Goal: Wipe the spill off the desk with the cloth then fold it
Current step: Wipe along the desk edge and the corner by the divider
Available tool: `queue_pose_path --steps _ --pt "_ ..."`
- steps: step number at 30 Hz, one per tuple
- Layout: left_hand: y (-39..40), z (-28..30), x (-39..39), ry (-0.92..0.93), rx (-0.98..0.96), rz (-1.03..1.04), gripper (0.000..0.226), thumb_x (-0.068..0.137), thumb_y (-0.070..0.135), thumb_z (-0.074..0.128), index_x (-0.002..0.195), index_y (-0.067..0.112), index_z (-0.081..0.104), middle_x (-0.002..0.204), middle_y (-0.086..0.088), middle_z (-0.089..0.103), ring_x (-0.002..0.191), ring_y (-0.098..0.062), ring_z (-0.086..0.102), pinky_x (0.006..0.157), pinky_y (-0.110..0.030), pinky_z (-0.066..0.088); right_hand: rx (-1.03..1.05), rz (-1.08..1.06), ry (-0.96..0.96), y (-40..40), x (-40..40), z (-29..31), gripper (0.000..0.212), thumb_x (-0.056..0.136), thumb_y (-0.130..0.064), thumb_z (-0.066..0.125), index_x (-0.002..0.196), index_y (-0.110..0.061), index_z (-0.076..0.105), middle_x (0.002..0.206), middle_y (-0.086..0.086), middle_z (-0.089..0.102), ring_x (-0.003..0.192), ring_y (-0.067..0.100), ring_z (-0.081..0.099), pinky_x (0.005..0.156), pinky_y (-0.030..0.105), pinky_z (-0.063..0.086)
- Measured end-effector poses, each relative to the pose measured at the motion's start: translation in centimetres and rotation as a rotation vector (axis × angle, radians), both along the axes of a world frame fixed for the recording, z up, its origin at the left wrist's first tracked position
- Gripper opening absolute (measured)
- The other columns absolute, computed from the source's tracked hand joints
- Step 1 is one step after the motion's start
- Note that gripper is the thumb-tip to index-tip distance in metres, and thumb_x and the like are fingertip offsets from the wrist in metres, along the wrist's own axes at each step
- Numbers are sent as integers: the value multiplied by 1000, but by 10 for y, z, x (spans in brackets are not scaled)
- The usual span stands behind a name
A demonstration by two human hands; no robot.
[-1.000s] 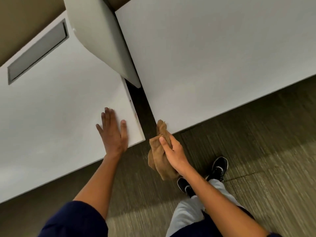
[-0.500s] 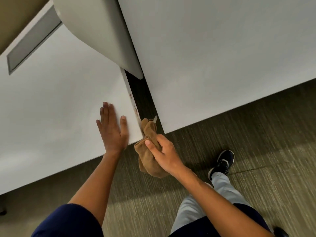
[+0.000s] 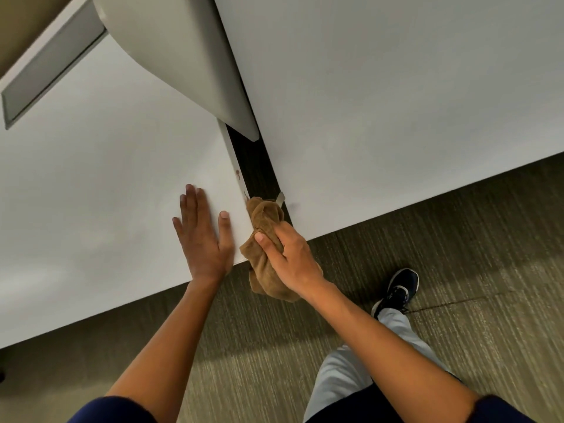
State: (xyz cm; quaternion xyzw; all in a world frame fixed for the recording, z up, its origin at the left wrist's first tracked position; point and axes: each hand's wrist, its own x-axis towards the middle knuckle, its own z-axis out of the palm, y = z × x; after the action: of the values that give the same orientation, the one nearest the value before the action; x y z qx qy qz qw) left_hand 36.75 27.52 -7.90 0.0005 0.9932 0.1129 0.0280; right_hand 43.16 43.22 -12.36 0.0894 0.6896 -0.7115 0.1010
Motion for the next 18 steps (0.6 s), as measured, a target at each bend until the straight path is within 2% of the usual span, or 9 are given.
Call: queue_pose_path --steps 6,10,13,15,18 --pt "2 2 0 -3 6 6 70 99 50 24 159 17 7 168 3 0 154 -13 -6 124 -51 0 -15 -59 15 -6 -40 3 35 100 -52 40 125 -32 53 109 -6 57 99 8 59 87 31 52" --pt "3 2 0 -2 17 14 70 99 49 25 159 17 8 168 4 0 154 -11 -6 125 -50 -1 64 -63 42 -5 -91 7 34 102 -44 43 121 -20 58 105 -1 58 95 14 59 81 30 48" --pt "4 2 1 6 21 14 69 100 48 26 159 18 8 168 5 0 154 -11 -6 125 -49 -1 86 -80 44 -4 -118 11 31 102 -43 44 113 -19 61 94 -9 56 88 10 57 77 28 44" --pt "3 2 1 5 18 11 68 100 48 26 159 19 8 168 5 0 153 -10 -7 125 -49 -2 72 -84 23 -3 -127 13 28 101 -44 45 106 -22 61 86 -16 54 85 8 57 77 29 46" --pt "3 2 1 0 9 8 68 100 48 25 159 19 7 168 5 -1 153 -10 -7 125 -49 -2 46 -57 -8 1 -131 15 31 100 -48 46 109 -24 64 95 -10 62 95 15 63 88 39 52"
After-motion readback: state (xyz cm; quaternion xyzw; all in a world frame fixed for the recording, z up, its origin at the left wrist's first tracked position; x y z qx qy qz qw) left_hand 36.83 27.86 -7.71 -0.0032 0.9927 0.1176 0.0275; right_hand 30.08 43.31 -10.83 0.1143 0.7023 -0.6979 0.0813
